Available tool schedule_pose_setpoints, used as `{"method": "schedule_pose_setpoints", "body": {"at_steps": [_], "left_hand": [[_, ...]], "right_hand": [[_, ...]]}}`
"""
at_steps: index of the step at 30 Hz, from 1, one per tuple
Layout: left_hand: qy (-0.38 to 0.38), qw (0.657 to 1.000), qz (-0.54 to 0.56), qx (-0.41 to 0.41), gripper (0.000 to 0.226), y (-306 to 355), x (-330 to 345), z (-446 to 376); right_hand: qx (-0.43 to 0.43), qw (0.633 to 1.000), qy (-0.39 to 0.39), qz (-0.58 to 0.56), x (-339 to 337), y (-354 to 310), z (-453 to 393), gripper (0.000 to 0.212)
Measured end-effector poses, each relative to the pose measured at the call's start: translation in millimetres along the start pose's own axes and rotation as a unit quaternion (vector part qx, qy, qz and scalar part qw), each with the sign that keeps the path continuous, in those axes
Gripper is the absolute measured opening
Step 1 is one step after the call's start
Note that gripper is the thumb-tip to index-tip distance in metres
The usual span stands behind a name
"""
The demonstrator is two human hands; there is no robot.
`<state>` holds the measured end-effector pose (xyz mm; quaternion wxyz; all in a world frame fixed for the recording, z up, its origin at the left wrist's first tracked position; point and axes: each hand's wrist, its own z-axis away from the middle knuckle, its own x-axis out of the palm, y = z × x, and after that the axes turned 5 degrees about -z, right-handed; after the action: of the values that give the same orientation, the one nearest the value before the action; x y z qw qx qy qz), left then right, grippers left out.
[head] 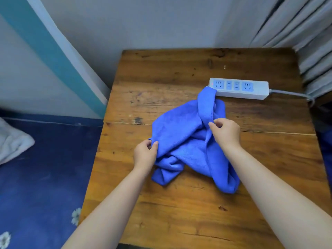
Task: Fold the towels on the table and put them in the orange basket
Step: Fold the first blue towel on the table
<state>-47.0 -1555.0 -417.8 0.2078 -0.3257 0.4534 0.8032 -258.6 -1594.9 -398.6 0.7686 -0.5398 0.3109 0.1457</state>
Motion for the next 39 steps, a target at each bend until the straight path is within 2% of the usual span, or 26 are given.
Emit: {"method": "schedule_pose_setpoints", "body": {"at_steps": [3,5,8,11,14,16,18,20,22,25,29,32,34,37,39], "left_hand": [[-0.003,0.999,-0.027,0.021,0.037,-5,-15,-2],[0.006,0.998,-0.059,0.023,0.029,-6,-30,-7],[0.018,0.997,-0.07,-0.012,0.021,-6,-54,-17],[-0.071,0.994,0.014,-0.081,0.03,-8,-71,-20],[-0.176,0.975,0.043,-0.129,0.021,0,-88,-9],[-0.197,0.97,0.058,-0.133,0.018,12,-90,-11],[-0.166,0.976,0.084,-0.113,0.014,32,-93,-16],[-0.102,0.98,0.165,-0.043,0.008,72,-122,-25],[-0.037,0.979,0.196,0.045,0.02,110,-143,-38],[0.026,0.952,0.264,0.155,0.022,175,-201,-40],[0.115,0.908,0.331,0.228,0.02,224,-258,-40],[0.154,0.883,0.368,0.249,0.01,228,-289,-38],[0.171,0.88,0.372,0.241,0.011,220,-298,-38],[0.167,0.924,0.3,0.17,0.02,187,-290,-44],[0.115,0.964,0.212,0.114,0.018,158,-274,-52]], "right_hand": [[0.027,0.995,0.045,-0.087,-16,5,6,0.015],[0.057,0.984,0.061,-0.16,-35,13,9,0.013],[0.103,0.966,0.079,-0.222,-67,28,17,0.03],[0.166,0.955,0.06,-0.24,-86,32,26,0.029],[0.213,0.945,0.031,-0.247,-90,25,33,0.027],[0.209,0.949,0.014,-0.238,-85,12,27,0.027],[0.174,0.964,-0.004,-0.202,-82,-14,19,0.028],[0.094,0.977,-0.001,-0.191,-91,-66,7,0.022],[0.011,0.986,0.038,-0.162,-98,-108,-10,0.013],[-0.107,0.974,0.098,-0.173,-123,-187,-27,0.017],[-0.194,0.945,0.159,-0.209,-152,-260,-44,0.022],[-0.233,0.932,0.152,-0.233,-165,-286,-41,0.019],[-0.239,0.932,0.13,-0.24,-166,-286,-34,0.011],[-0.205,0.948,0.088,-0.227,-151,-260,-23,0.013],[-0.147,0.965,0.06,-0.208,-135,-230,-17,0.011]]}}
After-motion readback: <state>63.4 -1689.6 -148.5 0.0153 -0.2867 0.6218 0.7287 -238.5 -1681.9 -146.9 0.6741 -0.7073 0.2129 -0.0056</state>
